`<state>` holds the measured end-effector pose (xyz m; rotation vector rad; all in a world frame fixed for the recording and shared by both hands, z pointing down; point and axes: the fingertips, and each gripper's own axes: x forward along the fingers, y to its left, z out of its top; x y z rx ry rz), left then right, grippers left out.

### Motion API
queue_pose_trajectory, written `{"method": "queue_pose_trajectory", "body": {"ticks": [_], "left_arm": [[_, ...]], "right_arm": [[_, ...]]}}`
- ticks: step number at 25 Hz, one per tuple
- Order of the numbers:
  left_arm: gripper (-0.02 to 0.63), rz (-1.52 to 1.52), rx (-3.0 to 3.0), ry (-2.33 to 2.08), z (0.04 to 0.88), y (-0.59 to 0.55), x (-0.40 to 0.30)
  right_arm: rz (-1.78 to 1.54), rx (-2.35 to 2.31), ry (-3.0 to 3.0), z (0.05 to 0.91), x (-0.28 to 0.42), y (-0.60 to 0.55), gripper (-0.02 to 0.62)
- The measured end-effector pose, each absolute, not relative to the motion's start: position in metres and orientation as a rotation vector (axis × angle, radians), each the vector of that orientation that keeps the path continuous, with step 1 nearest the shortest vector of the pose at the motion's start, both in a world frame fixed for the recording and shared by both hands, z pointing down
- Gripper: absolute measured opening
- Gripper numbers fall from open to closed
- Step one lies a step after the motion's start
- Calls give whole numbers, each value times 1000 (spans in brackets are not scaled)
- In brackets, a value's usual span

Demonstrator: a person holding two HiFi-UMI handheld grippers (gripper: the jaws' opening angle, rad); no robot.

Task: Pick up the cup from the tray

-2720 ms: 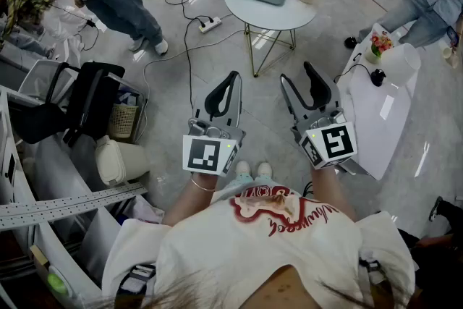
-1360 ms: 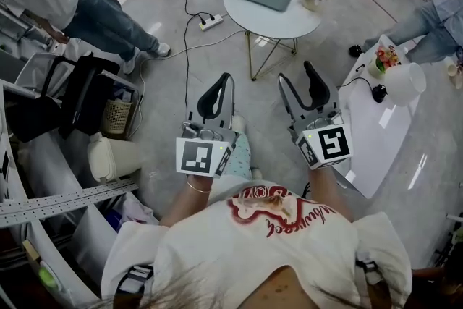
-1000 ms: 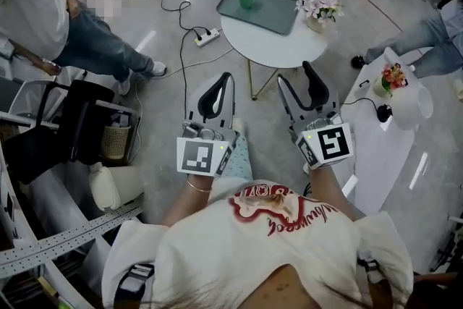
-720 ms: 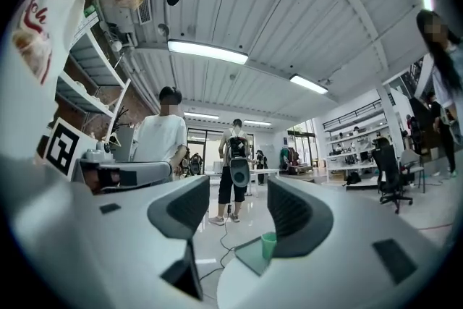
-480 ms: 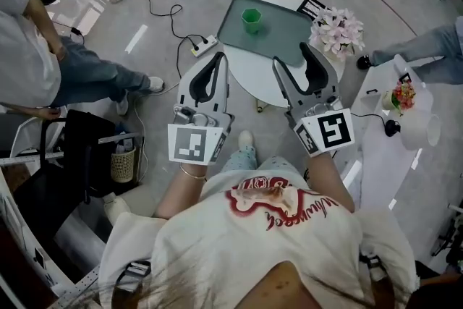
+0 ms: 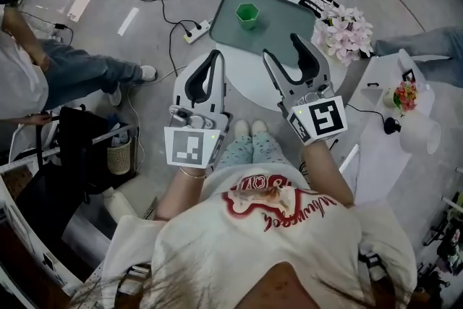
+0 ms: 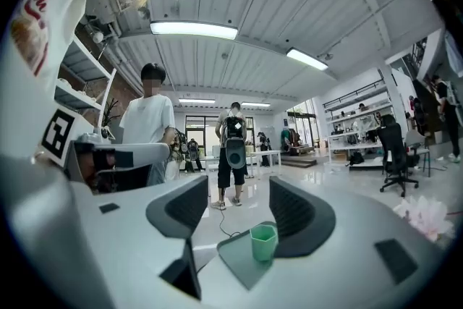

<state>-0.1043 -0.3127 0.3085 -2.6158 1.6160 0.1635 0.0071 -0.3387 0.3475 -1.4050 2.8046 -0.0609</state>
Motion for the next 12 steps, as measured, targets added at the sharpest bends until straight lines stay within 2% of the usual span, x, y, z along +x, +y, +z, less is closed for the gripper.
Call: {"method": "queue_pose_trajectory", "body": {"ticks": [12], "left_arm": [[14,184,-2725,1671,366,-322,-102]], "right_arm": [[-358,-1426,3024,514,-25,-428,299]]}}
